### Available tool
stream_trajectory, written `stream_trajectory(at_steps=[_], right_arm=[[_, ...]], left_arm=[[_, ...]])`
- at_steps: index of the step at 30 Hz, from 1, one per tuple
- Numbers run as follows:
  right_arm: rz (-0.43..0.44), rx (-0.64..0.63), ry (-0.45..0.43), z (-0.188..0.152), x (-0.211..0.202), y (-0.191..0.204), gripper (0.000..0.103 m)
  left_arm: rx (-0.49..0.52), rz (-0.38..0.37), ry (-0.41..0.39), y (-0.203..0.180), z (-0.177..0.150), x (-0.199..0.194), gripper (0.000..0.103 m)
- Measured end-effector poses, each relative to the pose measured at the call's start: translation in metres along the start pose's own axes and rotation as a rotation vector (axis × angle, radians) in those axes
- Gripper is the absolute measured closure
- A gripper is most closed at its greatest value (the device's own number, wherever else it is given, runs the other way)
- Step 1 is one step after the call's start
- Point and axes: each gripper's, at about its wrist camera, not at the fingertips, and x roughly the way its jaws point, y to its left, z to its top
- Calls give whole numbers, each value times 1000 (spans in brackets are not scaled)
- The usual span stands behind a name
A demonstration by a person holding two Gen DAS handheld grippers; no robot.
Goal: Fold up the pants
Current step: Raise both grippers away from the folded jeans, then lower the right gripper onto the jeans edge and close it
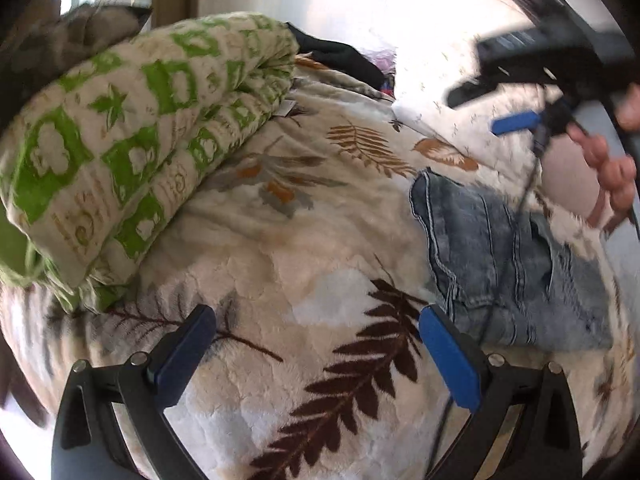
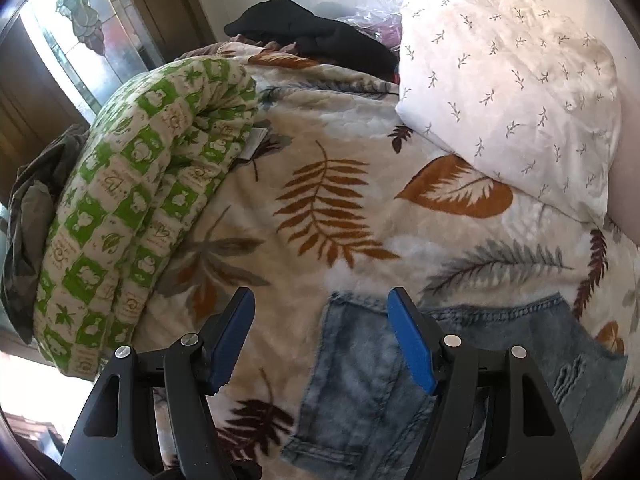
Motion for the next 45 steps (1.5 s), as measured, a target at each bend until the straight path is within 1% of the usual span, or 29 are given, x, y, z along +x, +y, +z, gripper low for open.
stream_trajectory(at_steps=[4,7,9,10,14,16,18,20,22,23,25,27,29,30,31,34,35,36,37,39,41,44,45], right_arm=[[11,-2,-2,2,-4,-28,34],[40,-7,11,0,-2,-42,34],[62,-21,24,-3,2,-44,34],[70,-33,33,-4,5,-43,34],[92,-107,77,-7,22,-33,34],[101,-130,104,-5,32,-28,34],[103,-153,135,-2,44,-23,34],[113,-181,170,0,55,-18,34],[118,-211,221,0,67,-12,33],[111,-232,240,0,74,-8,33],[93,-264,256,0,83,-3,33],[78,-269,281,0,92,-3,33],[60,-260,302,-2,101,-5,33],[56,-253,299,-2,101,-7,33],[56,-246,287,-3,99,-9,33],[83,-237,250,-5,83,-17,33],[83,-244,242,-7,75,-19,33],[81,-249,236,-9,70,-22,33],[79,-253,231,-12,63,-24,33],[84,-268,224,-17,50,-29,33],[95,-288,220,-20,41,-29,33],[122,-296,218,-20,38,-28,33],[131,-291,224,-19,41,-27,33]], left_arm=[[-20,-19,-15,-4,1,2,0],[22,-52,-79,-19,2,-5,0],[43,-94,-105,-31,3,-7,0],[57,-101,-110,-38,4,-6,0],[130,-100,-64,-71,7,15,0],[141,-93,-34,-81,6,26,0],[140,-118,-8,-87,3,34,0],[153,-147,39,-91,-3,43,2],[126,-207,81,-90,-7,51,13],[118,-238,93,-90,-9,54,15],[106,-268,94,-87,-8,55,18],[57,-328,104,-81,-5,54,19],[-36,-413,114,-67,-1,51,18],[-76,-441,107,-60,1,49,17],[-101,-446,90,-53,2,45,17],[-120,-381,58,-37,6,39,17],[-133,-355,44,-31,6,37,17],[-122,-315,40,-29,6,37,17],[-97,-288,51,-29,5,40,17],[-64,-271,82,-36,-1,45,17],[33,-235,104,-51,-7,50,17],[112,-233,98,-68,-15,52,18],[123,-235,97,-72,-15,54,21]])
